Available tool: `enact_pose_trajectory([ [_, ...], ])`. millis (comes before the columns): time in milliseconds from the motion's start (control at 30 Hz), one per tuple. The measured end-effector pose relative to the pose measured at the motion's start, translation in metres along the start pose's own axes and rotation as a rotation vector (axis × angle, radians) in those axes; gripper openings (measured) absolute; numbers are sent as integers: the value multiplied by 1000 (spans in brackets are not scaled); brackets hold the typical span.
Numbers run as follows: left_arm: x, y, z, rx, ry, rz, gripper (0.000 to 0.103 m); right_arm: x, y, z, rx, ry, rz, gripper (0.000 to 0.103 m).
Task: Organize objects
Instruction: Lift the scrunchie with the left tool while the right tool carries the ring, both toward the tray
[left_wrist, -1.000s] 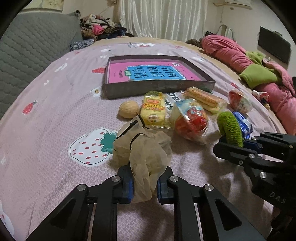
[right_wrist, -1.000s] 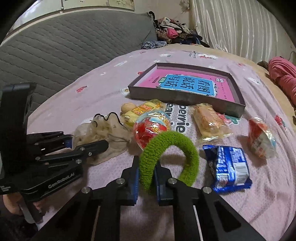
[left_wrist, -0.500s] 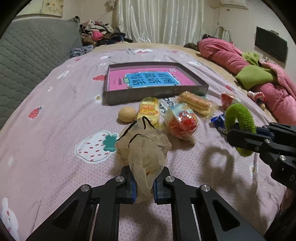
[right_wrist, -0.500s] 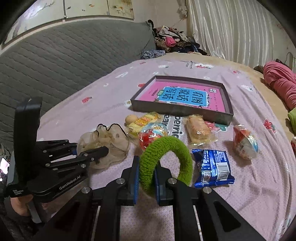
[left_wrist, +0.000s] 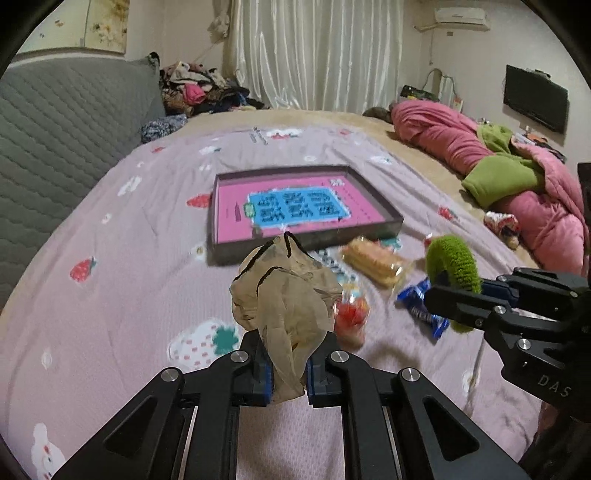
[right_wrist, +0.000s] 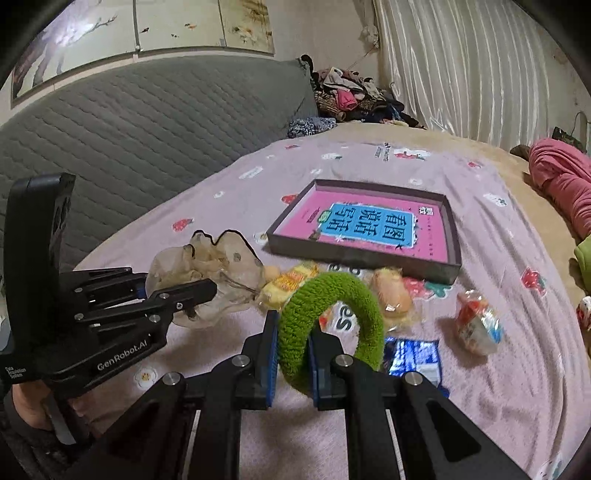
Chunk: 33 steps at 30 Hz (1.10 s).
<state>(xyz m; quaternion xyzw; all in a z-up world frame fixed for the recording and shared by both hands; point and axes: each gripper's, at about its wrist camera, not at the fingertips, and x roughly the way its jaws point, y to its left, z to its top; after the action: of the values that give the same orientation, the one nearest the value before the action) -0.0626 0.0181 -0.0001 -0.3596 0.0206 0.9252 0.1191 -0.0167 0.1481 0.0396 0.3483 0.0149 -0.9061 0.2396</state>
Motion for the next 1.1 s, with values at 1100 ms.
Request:
enact_pose_trajectory([
  [1100,130,43,196,-49,-78,56,13,91,-103,189,-29,6,-74,14],
])
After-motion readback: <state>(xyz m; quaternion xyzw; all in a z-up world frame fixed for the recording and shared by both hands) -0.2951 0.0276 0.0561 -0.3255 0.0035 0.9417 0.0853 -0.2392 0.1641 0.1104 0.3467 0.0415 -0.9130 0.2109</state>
